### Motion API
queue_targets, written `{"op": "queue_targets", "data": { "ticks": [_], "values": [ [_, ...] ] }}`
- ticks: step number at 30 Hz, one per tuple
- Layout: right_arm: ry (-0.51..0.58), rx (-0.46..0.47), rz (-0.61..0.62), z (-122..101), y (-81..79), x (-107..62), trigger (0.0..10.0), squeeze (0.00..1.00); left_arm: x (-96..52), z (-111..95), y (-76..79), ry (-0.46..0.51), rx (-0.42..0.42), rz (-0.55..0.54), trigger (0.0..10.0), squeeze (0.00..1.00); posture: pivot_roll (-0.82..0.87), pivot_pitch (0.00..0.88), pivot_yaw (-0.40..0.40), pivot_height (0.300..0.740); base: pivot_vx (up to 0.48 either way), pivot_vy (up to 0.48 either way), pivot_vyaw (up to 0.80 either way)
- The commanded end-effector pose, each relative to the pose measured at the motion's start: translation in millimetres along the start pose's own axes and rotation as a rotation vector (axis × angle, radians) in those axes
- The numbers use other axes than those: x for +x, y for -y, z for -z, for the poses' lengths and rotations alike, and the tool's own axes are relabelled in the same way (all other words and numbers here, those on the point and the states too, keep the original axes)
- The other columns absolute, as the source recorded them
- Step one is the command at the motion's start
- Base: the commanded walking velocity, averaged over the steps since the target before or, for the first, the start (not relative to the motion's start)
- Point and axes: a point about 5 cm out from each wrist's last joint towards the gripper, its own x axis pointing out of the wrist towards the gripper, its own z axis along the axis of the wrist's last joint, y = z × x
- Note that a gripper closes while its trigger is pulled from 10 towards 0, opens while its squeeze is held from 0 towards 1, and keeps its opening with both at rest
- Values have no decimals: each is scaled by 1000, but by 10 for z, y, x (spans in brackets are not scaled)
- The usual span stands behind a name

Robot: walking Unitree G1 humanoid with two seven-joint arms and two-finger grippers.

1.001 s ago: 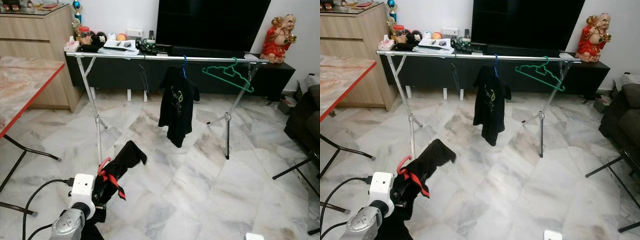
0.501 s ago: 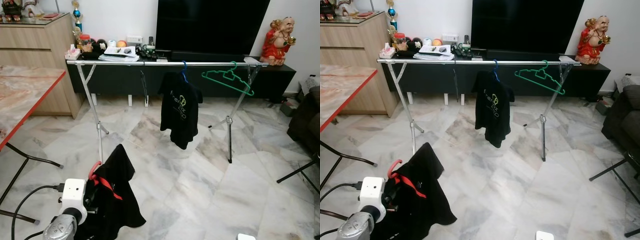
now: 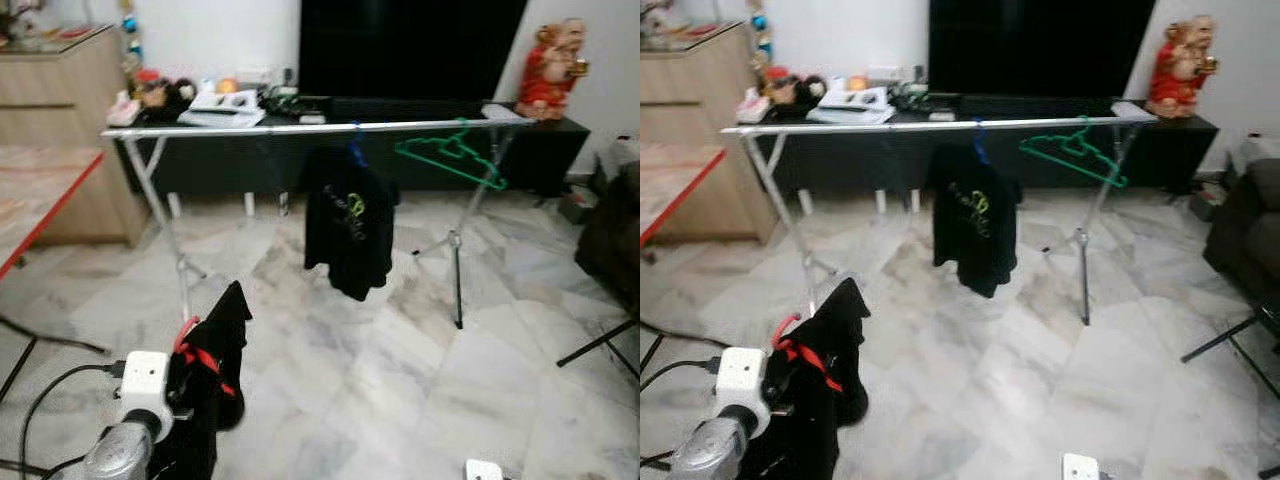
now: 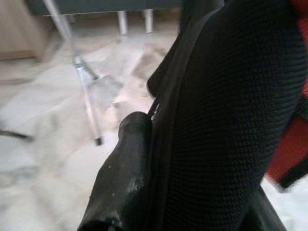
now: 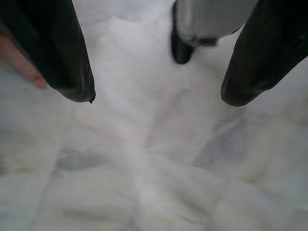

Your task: Hang hanger

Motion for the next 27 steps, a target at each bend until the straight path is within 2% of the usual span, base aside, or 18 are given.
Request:
{"op": "queue_targets", "data": {
  "ticks": [1, 10, 21, 27],
  "values": [
    [23, -1, -22, -87, -95, 17, 10000, 0, -1, -90, -111, 28, 22, -27, 10000, 0, 12, 0, -30, 740, 322, 0, 0],
    [21, -8, -18, -67, -100, 14, 10000, 0, 30, -91, -12, 27, 25, 11, 10000, 0, 12, 0, -22, 740, 325, 0, 0],
    [17, -8, -23, -65, -114, 15, 10000, 0, 76, -139, -5, 29, 36, 28, 10000, 0, 10, 0, -14, 740, 330, 0, 0],
    [13, -13, -23, -67, -109, 16, 10000, 0, 86, -138, 52, 28, 37, 45, 10000, 0, 10, 0, -13, 740, 333, 0, 0]
  ]
}}
